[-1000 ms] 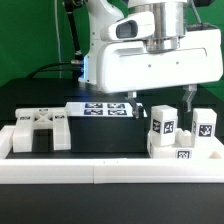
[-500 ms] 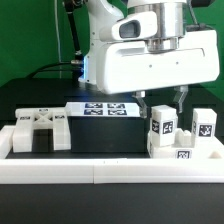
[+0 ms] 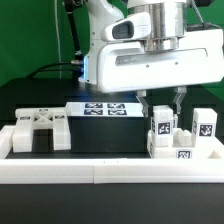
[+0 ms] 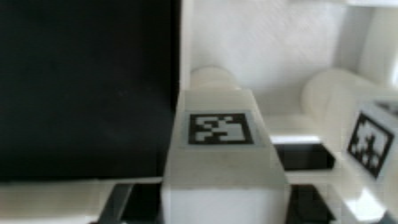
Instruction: Assemble chair
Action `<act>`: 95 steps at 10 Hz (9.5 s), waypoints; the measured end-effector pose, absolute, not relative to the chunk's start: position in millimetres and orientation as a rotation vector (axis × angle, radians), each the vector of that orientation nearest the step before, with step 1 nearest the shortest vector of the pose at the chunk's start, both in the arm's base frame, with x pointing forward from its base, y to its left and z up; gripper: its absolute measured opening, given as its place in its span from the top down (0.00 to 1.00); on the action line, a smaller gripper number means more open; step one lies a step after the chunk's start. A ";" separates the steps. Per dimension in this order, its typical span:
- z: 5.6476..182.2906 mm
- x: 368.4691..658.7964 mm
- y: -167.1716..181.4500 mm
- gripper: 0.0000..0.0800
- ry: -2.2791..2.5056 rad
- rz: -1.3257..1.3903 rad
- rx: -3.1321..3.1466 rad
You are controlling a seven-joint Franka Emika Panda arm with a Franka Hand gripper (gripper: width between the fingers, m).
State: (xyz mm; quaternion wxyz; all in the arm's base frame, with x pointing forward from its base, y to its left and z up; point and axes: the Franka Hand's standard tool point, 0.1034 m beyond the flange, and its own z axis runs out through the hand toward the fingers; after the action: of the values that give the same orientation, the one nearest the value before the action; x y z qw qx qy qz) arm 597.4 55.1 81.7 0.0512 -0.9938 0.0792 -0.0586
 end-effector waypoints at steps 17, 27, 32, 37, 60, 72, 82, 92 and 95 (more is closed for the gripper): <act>78.5 597.9 54.0 0.19 0.280 -0.169 -3.038; 75.3 597.8 59.4 0.40 -0.493 -0.170 -3.091; 75.3 598.2 60.4 0.64 -0.090 -0.171 -3.108; 73.6 595.3 66.0 0.64 0.937 -0.162 -2.954; 76.8 602.1 50.2 0.47 -0.419 -0.208 -3.130; 77.1 602.5 62.7 0.64 1.409 -0.179 -2.731; 77.4 603.4 59.2 0.19 0.547 -0.203 -3.063; 74.8 602.6 55.4 0.22 -0.318 -0.197 -3.148; 74.8 602.6 55.6 0.64 -0.188 -0.199 -3.152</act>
Offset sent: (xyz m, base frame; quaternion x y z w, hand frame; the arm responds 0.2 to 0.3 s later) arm -0.0081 0.0073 -0.0136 -0.0076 0.0090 0.3545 0.9350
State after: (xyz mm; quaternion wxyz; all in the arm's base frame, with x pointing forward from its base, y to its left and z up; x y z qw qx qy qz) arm 602.6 55.6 74.8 -0.0110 -0.9962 -0.0593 -0.0629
